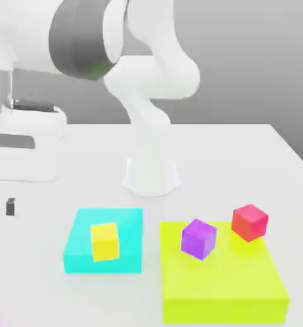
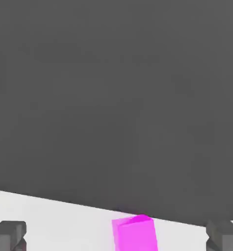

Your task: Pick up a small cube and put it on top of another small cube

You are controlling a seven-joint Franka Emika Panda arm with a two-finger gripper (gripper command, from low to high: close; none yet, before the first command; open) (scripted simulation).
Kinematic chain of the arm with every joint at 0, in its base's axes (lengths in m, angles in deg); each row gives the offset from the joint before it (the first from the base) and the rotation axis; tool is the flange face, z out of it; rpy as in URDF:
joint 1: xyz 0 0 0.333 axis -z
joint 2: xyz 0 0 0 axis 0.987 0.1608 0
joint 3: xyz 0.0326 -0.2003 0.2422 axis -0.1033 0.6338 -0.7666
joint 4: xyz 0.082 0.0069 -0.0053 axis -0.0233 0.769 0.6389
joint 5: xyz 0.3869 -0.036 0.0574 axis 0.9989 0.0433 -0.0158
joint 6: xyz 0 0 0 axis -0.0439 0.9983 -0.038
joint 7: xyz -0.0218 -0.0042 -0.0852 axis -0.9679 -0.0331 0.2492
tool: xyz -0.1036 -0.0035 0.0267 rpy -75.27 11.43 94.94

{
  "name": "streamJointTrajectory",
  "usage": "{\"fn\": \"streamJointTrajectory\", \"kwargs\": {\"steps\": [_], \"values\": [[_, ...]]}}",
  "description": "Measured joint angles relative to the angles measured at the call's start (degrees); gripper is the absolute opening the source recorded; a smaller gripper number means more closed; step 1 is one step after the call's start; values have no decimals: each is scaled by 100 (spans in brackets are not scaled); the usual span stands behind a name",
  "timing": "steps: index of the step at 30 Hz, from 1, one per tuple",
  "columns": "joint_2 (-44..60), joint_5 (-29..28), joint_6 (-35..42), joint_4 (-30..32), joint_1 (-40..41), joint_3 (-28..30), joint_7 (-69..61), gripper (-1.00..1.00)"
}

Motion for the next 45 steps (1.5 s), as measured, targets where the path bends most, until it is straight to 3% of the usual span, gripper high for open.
{"fn": "streamJointTrajectory", "kwargs": {"steps": [8,12,13,19,24,35,39,45], "values": [[1677,602,-277,-342,836,-217,-1498,0],[2503,804,-805,-524,1050,-398,-1757,0],[2623,830,-895,-551,1073,-426,-1779,-100],[2683,852,-926,-566,1084,-439,-1797,-100],[1906,679,-357,-363,921,-301,-1627,-100],[-297,383,14,1377,-901,-1208,948,-100],[-1211,357,152,2140,-2102,-1628,2087,-100],[-2427,495,325,3183,-2645,-2359,3482,-100]]}}
